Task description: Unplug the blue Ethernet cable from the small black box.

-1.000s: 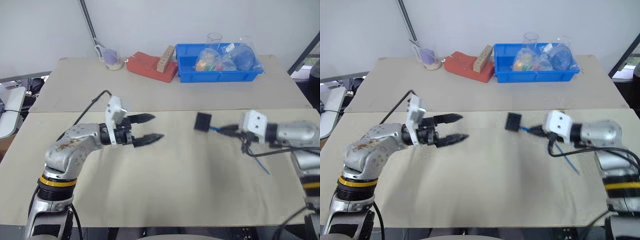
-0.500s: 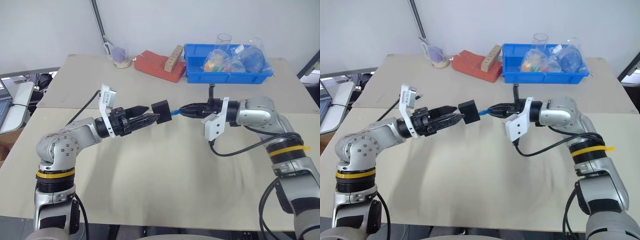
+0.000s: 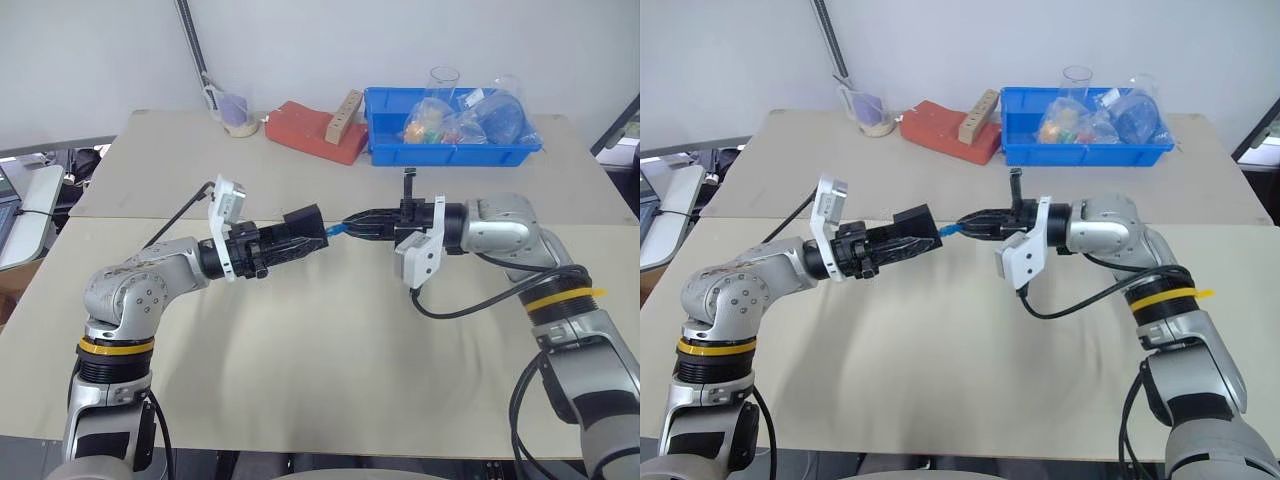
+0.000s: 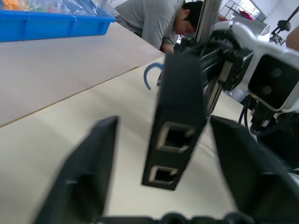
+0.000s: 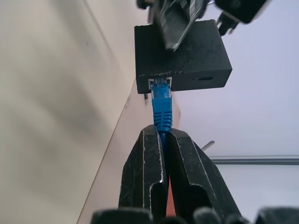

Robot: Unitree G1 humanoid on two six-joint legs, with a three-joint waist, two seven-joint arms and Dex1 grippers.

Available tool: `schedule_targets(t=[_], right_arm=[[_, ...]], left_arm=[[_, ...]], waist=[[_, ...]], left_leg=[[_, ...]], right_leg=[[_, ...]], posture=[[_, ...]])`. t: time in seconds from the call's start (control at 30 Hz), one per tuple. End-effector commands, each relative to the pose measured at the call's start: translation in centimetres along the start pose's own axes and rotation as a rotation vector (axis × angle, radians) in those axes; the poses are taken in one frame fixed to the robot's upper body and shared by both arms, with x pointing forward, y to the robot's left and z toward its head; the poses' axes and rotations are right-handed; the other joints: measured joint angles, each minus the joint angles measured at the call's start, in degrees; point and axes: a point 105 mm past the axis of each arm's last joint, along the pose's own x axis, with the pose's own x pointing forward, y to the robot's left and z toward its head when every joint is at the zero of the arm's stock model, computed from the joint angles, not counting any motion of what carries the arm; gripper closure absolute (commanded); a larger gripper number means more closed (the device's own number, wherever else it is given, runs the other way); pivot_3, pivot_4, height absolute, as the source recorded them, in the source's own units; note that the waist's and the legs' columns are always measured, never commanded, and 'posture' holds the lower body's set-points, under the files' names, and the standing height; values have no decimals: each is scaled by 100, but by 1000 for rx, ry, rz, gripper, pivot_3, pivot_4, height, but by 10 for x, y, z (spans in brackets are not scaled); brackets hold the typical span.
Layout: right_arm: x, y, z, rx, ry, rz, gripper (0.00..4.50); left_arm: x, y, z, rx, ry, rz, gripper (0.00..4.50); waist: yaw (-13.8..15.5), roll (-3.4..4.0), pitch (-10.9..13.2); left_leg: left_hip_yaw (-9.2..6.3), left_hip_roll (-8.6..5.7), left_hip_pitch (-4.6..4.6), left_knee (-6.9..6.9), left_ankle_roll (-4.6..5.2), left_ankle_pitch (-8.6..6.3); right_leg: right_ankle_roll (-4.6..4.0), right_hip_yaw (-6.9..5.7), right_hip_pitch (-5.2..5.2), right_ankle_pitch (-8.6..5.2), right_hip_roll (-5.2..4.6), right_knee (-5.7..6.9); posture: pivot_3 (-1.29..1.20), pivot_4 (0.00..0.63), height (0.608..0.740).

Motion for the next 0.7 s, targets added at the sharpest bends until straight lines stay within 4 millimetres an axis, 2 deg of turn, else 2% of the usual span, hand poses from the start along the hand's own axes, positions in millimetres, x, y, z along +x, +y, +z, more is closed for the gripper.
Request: schedule_targets(t=[0.03, 0.07, 0.17, 0.23, 0.37, 0.47, 0.57, 0.6, 0.7], right_arm=[[1, -19, 10, -33, -47, -51, 4500], [2, -18, 10, -29, -50, -50, 4500], [2, -17, 13, -18, -65, -40, 4500], [3, -8, 13, 95, -72, 27, 4500], [-7, -5, 26, 471, -123, 169, 2951], [-13, -15, 37, 683, -154, 241, 1930], [-14, -27, 35, 946, -137, 229, 859], [-14, -28, 35, 1008, -133, 233, 589], [-10, -34, 35, 1128, -124, 217, 589]], left_arm=[[-1, -3, 8, 46, -11, -17, 3593], [0, -3, 9, 48, -12, -17, 3955], [1, -2, 11, 55, -16, -17, 3921], [1, -3, 11, 74, -3, -28, 3921], [-1, -10, 8, 176, 65, -88, 3921], [-3, -11, 4, 254, 108, -125, 3921], [-2, -12, 2, 309, 133, -161, 3921], [-2, -12, 2, 337, 143, -173, 3921], [-2, -12, 3, 380, 154, -196, 3921]], waist=[[0, 0, 0], [0, 0, 0], [1, 0, 0], [0, 0, 0], [16, 1, 0], [16, 2, 0], [15, 2, 0], [15, 2, 0], [29, 1, 0]], left_leg=[[0, 0, 0, 0, 0, 0], [0, 0, 0, 0, 0, 0], [0, 0, 0, 0, 1, 0], [0, 0, 0, 0, 1, 0], [-4, 2, -3, -1, 2, -1], [-5, 2, -4, -1, 3, -1], [-7, 4, -2, -2, 8, -4], [-7, 4, -2, -2, 9, -5], [-7, 1, -5, -2, 13, -8]], right_leg=[[0, 0, 0, 0, 0, 0], [0, 0, 0, 0, 0, 0], [0, 0, 0, 0, 0, 0], [0, 0, 0, 0, 0, 0], [0, -3, 1, 0, 1, 2], [-1, -4, 1, 0, -1, 1], [-1, -6, 1, 0, 0, -1], [-1, -6, 1, 0, 0, -1], [-1, -9, -2, 0, 0, -3]], posture=[[0, 150, 740], [0, 150, 740], [0, 150, 740], [0, 150, 740], [0, 150, 740], [0, 150, 740], [0, 150, 740], [0, 150, 740], [0, 150, 740]])
